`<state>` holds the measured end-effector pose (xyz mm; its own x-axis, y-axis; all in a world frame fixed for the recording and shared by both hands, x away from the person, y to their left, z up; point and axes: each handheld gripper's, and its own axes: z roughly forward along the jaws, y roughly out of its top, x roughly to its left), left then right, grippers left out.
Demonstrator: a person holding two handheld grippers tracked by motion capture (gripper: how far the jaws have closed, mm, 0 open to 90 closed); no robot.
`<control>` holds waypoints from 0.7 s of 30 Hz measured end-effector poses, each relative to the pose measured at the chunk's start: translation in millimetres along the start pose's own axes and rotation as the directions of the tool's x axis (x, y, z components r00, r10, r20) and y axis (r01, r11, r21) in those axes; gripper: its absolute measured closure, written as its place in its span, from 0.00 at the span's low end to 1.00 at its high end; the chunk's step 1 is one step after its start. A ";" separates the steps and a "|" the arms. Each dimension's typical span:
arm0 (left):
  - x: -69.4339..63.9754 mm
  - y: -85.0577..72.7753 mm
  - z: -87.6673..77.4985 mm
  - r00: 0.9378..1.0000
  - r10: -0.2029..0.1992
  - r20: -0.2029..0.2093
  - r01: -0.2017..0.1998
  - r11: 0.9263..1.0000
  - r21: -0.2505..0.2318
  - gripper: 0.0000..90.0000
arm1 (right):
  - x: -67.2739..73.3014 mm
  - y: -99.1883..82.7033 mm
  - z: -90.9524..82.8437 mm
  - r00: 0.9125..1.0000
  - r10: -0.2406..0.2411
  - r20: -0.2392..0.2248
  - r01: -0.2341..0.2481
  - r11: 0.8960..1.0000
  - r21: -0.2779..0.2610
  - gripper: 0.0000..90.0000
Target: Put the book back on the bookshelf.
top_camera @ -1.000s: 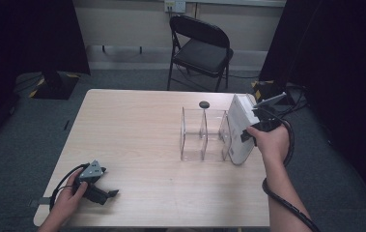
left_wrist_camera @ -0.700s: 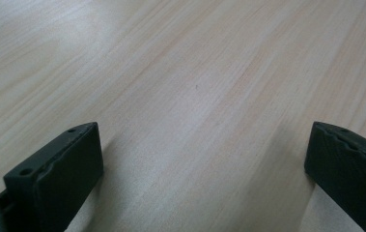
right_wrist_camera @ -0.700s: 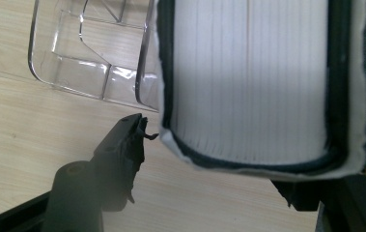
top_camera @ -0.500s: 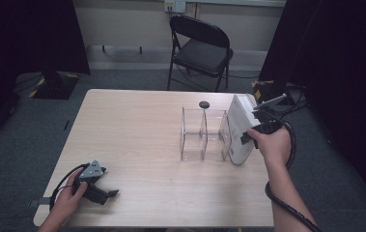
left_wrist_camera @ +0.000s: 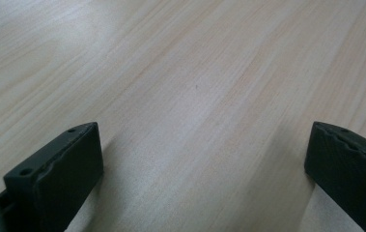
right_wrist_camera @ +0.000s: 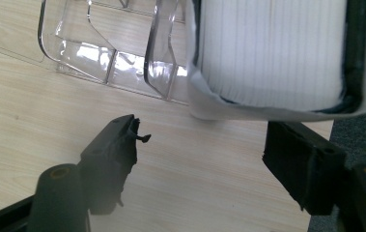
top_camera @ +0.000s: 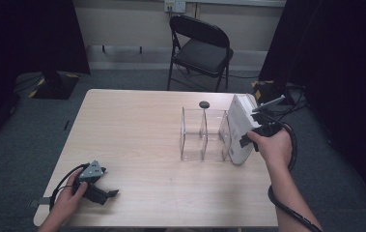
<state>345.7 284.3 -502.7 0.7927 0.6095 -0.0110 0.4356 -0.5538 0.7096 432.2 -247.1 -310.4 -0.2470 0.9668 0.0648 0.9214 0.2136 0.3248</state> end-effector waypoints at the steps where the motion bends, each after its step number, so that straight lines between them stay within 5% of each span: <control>1: 0.0 0.0 0.0 1.000 0.000 -0.001 0.000 1.000 0.000 0.00 | 0.1 -0.6 -0.1 1.000 0.002 -0.003 -0.002 1.000 -0.002 0.29; 21: -0.3 -0.3 0.6 1.000 -0.001 -0.007 0.001 1.000 -0.007 0.00 | 2.1 -22.0 4.2 0.997 -0.022 -0.072 0.017 0.997 -0.075 0.24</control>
<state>345.6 283.9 -503.3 0.7896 0.6136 -0.0069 0.4330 -0.5492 0.7147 412.6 -249.2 -321.3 -0.2886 0.9492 0.1254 0.8918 0.2188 0.3960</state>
